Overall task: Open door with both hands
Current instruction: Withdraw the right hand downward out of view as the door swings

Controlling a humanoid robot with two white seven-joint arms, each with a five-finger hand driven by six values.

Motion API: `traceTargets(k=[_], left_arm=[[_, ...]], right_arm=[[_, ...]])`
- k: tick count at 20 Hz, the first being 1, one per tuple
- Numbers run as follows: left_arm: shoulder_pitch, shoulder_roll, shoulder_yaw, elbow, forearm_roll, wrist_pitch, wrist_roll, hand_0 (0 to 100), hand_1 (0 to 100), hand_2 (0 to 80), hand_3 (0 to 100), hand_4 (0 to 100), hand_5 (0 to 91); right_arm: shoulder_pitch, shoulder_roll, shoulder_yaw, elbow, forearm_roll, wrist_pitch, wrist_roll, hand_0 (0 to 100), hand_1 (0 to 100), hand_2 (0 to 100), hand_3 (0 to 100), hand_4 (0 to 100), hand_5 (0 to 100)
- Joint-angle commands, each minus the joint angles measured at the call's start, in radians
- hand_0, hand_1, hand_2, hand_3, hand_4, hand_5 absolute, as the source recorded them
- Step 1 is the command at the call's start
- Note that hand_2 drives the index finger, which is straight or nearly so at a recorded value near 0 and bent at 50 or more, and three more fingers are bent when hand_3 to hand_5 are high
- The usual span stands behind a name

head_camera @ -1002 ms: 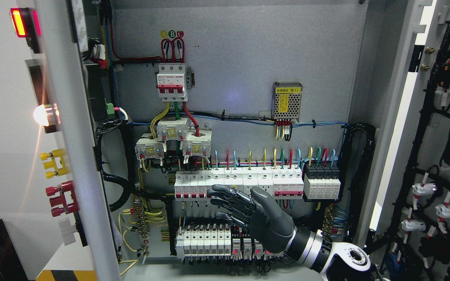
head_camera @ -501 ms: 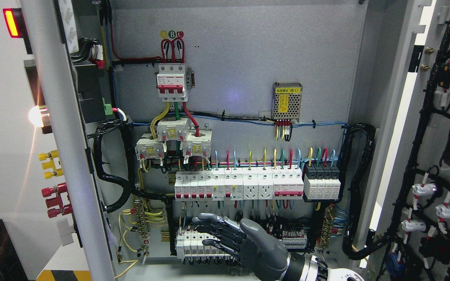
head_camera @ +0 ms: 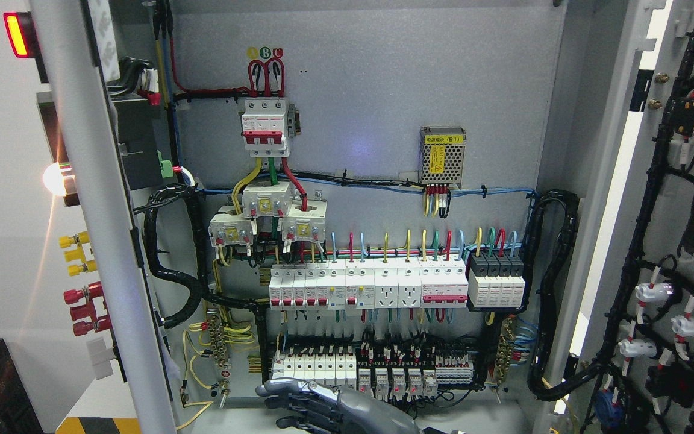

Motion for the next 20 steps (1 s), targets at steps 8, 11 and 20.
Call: traceTargets(k=[8, 11, 20], left_arm=[[0.001, 0.003, -0.011, -0.002, -0.011, 0.001, -0.001, 0, 0, 0.0, 0, 0, 0.0], [0.002, 0.002, -0.011, -0.004, -0.011, 0.001, -0.001, 0, 0, 0.0, 0, 0, 0.0], [0.011, 0.005, -0.011, -0.007, -0.011, -0.001, -0.001, 0, 0, 0.0, 0, 0, 0.0]], right_arm=[[-0.002, 0.030, 0.193, -0.009, 0.010, 0.010, -0.001, 19, 0, 0, 0, 0, 0], [-0.010, 0.067, 0.190, 0.026, 0.011, 0.010, 0.000, 19, 0, 0, 0, 0, 0], [-0.031, 0.141, 0.190, 0.051, 0.013, 0.030, -0.001, 19, 0, 0, 0, 0, 0]])
